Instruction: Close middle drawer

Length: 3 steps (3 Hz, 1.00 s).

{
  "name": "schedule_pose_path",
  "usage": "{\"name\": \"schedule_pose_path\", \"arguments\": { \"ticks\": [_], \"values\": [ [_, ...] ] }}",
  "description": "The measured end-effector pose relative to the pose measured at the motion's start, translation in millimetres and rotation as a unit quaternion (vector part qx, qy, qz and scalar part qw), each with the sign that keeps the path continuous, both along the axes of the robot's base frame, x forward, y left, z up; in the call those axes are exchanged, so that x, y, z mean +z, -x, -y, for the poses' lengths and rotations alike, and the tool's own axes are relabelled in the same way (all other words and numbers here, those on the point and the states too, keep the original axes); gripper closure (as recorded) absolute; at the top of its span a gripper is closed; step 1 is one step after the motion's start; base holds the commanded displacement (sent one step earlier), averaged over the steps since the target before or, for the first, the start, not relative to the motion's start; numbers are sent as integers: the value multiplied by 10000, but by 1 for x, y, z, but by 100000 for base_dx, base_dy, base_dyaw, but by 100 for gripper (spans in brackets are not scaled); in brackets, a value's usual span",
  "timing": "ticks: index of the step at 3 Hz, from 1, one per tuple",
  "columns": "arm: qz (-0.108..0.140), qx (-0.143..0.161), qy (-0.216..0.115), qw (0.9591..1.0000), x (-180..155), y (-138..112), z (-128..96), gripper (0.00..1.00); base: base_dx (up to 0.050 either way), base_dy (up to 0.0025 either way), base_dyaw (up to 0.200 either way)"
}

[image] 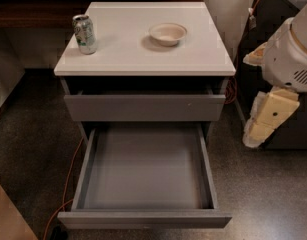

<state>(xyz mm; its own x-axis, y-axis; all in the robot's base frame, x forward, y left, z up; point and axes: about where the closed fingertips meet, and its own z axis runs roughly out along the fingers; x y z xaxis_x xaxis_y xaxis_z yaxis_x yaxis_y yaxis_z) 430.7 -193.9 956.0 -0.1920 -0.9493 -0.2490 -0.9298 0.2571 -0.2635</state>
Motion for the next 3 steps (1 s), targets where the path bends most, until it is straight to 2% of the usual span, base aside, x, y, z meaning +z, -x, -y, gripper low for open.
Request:
{"name": "schedule_pose_path", "arguments": {
  "ticks": [3],
  "values": [
    [-61,418,-624,9972,-98,4,-68,0,0,0,0]
  ]
}}
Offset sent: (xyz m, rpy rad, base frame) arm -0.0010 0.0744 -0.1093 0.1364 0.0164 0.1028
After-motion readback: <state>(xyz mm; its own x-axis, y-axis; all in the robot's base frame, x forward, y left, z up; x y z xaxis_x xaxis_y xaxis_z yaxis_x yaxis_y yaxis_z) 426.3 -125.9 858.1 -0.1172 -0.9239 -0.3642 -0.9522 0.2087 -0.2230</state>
